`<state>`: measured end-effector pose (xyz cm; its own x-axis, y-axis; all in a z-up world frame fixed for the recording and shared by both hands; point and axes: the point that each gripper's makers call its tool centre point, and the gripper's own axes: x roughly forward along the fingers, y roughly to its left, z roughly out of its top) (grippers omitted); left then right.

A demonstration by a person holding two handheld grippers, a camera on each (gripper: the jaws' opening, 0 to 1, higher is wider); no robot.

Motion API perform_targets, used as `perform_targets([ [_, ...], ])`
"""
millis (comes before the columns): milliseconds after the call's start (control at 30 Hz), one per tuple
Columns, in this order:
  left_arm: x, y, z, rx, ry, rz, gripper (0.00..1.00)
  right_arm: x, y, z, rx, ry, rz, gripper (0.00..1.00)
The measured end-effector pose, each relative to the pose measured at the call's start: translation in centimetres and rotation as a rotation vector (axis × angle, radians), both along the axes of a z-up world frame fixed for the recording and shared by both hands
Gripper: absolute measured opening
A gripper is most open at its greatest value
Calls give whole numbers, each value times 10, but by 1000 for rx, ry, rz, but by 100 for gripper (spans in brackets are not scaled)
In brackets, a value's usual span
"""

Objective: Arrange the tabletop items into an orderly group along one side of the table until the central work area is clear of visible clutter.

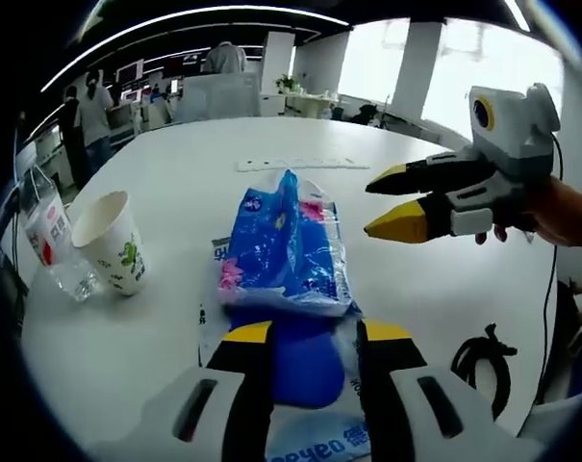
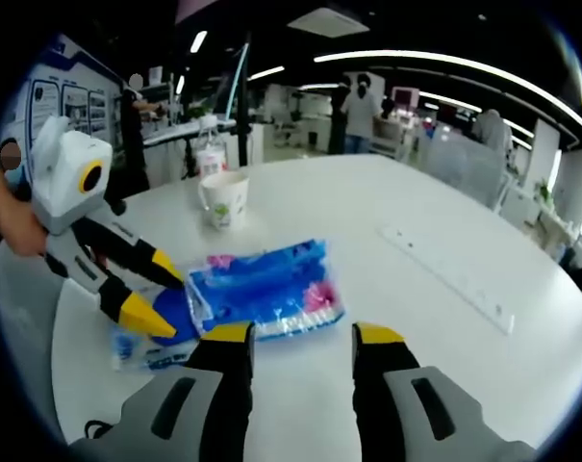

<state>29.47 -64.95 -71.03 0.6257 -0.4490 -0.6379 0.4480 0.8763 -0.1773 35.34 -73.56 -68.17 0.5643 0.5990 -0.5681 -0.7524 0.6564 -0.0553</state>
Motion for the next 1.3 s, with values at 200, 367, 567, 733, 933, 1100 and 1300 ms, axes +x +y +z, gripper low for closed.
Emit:
perform_targets([
  [200, 8, 0, 0, -59, 26, 75, 25, 2, -1, 0, 6, -14, -2, 37],
  [367, 12, -5, 1, -84, 30, 89, 26, 2, -3, -2, 6, -7, -9, 37],
  [567, 16, -4, -2, -102, 55, 124, 25, 1, -6, -3, 3, -3, -13, 37],
  [733, 19, -3, -2, -123, 63, 147, 24, 1, -9, -4, 6, 2, -22, 37],
  [933, 25, 0, -2, -147, 74, 187, 21, -1, -10, -6, -1, 7, -22, 36],
  [1100, 22, 2, -3, -144, 90, 172, 14, -2, -11, -6, -5, 11, -22, 36],
  [1300, 16, 4, -5, -130, 107, 102, 7, -1, -7, -4, -6, 8, -13, 34],
])
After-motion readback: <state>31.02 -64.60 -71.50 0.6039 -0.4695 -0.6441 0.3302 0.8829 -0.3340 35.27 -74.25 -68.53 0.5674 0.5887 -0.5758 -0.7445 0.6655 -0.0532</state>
